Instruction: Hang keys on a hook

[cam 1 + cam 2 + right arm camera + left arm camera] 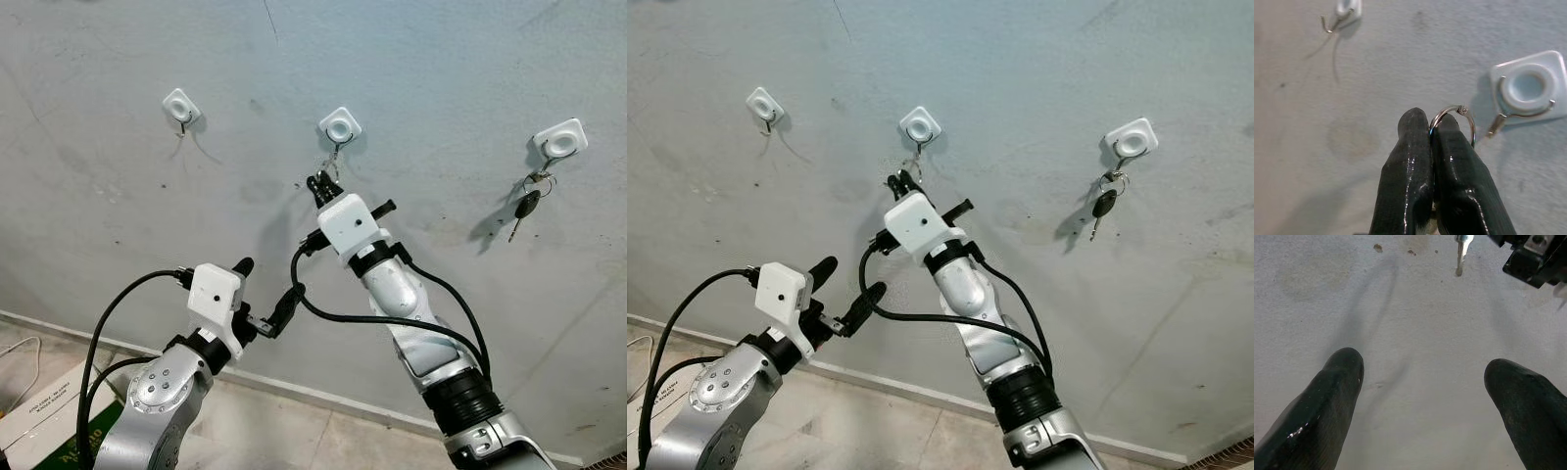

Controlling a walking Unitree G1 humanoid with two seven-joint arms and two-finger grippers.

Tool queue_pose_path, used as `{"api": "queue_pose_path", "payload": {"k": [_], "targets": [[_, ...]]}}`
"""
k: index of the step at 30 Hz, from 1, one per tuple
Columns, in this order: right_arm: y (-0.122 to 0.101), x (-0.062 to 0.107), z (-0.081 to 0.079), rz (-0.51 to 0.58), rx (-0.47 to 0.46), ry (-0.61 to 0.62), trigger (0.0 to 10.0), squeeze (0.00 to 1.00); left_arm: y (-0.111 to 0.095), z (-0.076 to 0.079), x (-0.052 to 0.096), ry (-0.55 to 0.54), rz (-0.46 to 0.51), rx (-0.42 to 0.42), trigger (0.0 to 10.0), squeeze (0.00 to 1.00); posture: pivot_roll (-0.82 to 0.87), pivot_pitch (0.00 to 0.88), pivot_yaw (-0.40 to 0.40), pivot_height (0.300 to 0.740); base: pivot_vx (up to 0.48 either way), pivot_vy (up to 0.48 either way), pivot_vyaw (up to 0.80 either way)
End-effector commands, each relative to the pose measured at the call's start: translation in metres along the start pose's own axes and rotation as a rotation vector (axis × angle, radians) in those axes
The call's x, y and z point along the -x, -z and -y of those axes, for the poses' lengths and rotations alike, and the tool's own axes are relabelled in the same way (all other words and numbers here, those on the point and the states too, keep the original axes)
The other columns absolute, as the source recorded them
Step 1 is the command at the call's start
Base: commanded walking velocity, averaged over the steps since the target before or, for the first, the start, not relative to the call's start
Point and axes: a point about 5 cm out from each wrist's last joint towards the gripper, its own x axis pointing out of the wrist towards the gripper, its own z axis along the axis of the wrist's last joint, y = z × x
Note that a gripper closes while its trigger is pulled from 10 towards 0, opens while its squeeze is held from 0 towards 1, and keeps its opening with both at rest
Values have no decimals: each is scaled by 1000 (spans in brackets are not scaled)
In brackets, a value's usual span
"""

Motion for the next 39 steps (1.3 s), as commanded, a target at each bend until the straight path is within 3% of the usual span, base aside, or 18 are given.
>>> {"api": "queue_pose_path", "payload": {"k": [1, 9, 17, 25, 39], "targets": [[0, 0, -6, 6, 1, -28, 10000, 0, -2, 0, 0, 6, -1, -16, 10000, 0, 109, 0, 40, 740, 0, 0, 0], [3, 2, -6, -5, 13, -30, 10000, 0, -2, 0, 0, 7, -2, -19, 10000, 0, 108, 0, 43, 740, 0, 0, 0], [-2, 13, 16, 27, 84, 50, 10000, 0, -3, -1, 0, 4, -2, -23, 10000, 0, 112, 0, 45, 740, 0, 0, 0], [1, 27, 23, 18, 145, 62, 10000, 0, -2, 0, -2, 12, -3, -21, 10000, 0, 99, 0, 51, 740, 0, 0, 0], [-3, 11, 15, 100, 303, -6, 10000, 0, -4, 0, -3, 14, 1, -30, 10000, 0, 112, 0, 48, 740, 0, 0, 0]]}}
